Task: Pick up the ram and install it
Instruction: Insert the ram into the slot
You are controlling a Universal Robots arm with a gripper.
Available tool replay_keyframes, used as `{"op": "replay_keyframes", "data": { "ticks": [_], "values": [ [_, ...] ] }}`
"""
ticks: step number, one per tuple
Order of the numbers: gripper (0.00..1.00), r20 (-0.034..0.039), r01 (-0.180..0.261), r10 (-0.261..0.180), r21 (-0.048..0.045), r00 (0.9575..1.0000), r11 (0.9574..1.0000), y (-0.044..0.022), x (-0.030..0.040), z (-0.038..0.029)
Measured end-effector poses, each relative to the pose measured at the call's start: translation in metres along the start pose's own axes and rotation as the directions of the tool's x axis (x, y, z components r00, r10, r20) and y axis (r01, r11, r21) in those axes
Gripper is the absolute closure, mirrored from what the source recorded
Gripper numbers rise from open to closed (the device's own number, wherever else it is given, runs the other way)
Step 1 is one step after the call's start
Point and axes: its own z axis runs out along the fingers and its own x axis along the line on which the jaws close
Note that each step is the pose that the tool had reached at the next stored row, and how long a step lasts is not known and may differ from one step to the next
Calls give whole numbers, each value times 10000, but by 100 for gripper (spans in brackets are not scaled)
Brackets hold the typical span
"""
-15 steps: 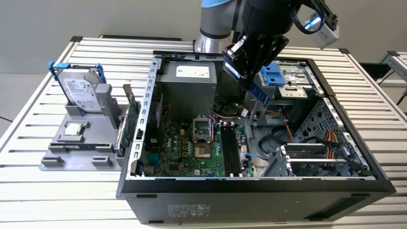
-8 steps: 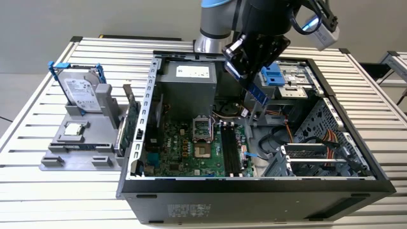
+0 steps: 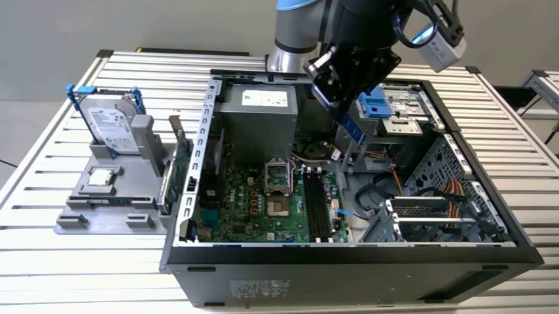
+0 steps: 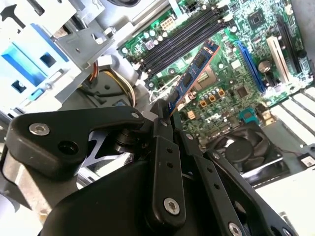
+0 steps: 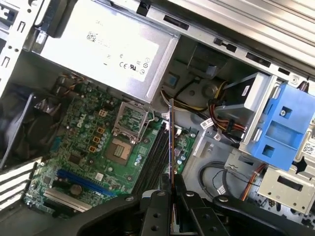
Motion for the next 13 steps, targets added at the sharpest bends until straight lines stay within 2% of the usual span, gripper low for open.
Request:
{"op": "replay_keyframes", "data": {
  "ticks": [6,13],
  "values": [
    [100,23,-570,570,3,9984,9984,0,0,1],
    [100,48,-1203,1203,6,9927,9927,0,0,2]
  ]
}}
